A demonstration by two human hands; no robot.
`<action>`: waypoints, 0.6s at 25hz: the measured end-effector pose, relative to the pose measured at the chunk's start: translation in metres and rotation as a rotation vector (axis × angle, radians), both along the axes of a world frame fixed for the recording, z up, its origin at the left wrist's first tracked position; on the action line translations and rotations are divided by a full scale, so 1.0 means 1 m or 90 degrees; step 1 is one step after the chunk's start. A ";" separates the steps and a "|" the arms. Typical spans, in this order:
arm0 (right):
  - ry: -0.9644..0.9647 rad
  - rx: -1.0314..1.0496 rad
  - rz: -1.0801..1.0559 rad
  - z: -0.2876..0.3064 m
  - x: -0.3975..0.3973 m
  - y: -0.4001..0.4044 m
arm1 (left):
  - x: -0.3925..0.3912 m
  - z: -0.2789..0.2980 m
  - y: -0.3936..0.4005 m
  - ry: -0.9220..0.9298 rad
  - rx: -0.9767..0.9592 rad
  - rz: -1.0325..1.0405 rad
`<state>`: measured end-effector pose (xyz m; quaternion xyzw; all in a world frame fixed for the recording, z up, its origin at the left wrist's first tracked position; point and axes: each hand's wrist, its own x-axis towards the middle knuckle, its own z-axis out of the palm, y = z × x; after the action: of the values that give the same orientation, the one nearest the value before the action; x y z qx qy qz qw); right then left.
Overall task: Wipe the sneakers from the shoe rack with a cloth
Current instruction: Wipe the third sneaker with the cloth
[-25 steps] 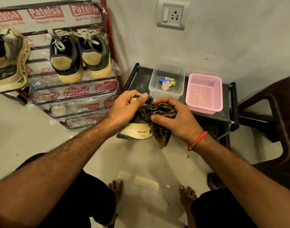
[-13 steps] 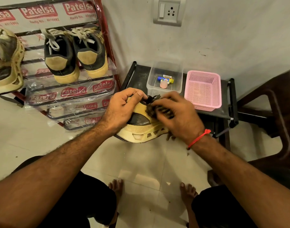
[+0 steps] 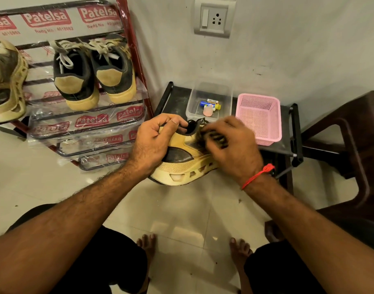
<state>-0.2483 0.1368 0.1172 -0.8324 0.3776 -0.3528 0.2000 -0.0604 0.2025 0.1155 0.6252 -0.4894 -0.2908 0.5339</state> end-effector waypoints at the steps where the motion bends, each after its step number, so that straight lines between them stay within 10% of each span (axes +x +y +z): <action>1: 0.003 -0.027 0.054 -0.001 0.007 0.018 | 0.001 0.000 0.000 -0.003 -0.010 0.001; 12: 0.069 -0.085 0.190 0.004 0.013 0.040 | 0.001 -0.002 -0.003 0.023 -0.030 0.006; 15: 0.039 -0.038 0.019 0.006 0.004 0.002 | 0.001 -0.004 -0.003 0.031 -0.034 0.030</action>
<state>-0.2444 0.1384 0.1234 -0.8541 0.3600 -0.3356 0.1685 -0.0591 0.1997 0.1116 0.6146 -0.4693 -0.2800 0.5689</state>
